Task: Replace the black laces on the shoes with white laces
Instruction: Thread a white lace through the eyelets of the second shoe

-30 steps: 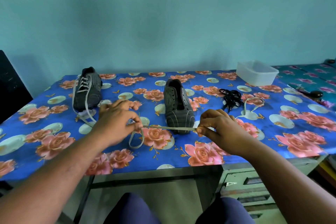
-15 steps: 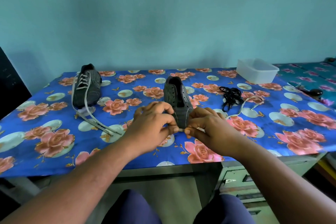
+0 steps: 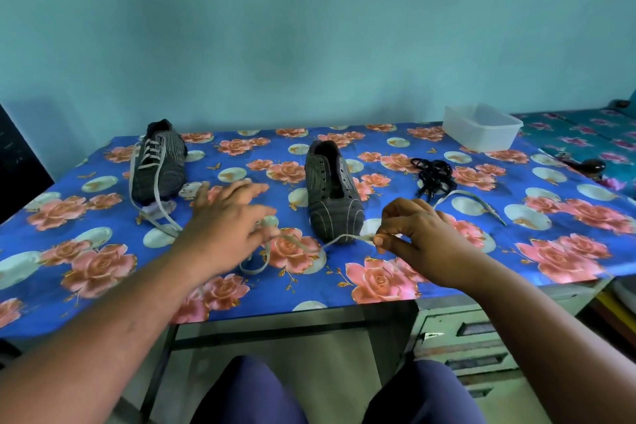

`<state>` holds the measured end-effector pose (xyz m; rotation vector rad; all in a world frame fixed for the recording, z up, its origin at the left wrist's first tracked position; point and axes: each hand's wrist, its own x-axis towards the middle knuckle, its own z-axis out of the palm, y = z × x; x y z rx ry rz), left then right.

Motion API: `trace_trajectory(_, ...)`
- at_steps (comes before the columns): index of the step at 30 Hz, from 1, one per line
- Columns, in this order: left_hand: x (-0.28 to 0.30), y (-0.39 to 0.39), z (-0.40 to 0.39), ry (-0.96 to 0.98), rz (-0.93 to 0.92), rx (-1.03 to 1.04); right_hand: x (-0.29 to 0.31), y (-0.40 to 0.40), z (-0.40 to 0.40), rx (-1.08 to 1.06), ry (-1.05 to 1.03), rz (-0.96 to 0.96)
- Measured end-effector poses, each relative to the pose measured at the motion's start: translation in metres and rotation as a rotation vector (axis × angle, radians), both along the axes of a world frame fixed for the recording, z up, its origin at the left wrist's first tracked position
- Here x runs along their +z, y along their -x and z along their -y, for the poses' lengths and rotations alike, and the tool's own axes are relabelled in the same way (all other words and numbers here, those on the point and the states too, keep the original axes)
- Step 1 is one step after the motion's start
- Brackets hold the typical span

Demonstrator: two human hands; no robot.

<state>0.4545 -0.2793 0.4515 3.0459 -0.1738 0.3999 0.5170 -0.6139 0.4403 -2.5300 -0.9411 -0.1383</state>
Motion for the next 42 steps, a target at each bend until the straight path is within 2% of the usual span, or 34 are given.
trace_trajectory(5,0.004,0.003,0.066,0.278,-0.054,-0.233,0.009,0.012,-0.021,0.073,-0.017,0.028)
trace_trajectory(9,-0.003,-0.001,0.083,0.424,-0.001,-0.317,0.013,0.018,-0.028,0.096,-0.004,0.059)
trace_trajectory(14,-0.004,-0.001,0.064,0.28,0.113,-0.265,0.007,0.017,-0.024,0.101,-0.018,0.056)
trace_trajectory(17,-0.005,-0.004,0.022,0.231,0.167,-0.136,0.004,0.009,-0.005,0.043,-0.007,0.033)
trace_trajectory(20,-0.006,-0.004,-0.031,0.167,0.127,0.082,-0.003,-0.001,0.02,-0.027,-0.039,0.042)
trace_trajectory(23,-0.001,-0.005,-0.045,0.108,0.004,0.212,-0.006,-0.005,0.024,-0.053,-0.036,0.036)
trace_trajectory(26,0.003,-0.01,-0.015,0.033,-0.006,0.155,-0.001,-0.002,0.013,-0.02,-0.029,0.02)
trace_trajectory(28,0.005,-0.009,0.021,0.132,0.015,-0.007,0.005,0.004,0.001,0.012,-0.035,0.005)
trace_trajectory(32,-0.003,-0.006,0.077,0.332,-0.072,-0.314,0.013,0.012,-0.017,0.086,-0.051,0.037)
trace_trajectory(34,-0.007,-0.008,0.084,0.407,0.021,-0.394,0.013,0.013,-0.018,0.104,-0.055,0.06)
trace_trajectory(39,-0.015,-0.012,0.045,0.5,0.155,-0.26,0.0,0.007,0.002,0.089,-0.166,0.049)
trace_trajectory(42,-0.021,-0.01,0.014,0.453,0.145,-0.132,-0.003,0.008,0.013,0.019,-0.349,-0.107)
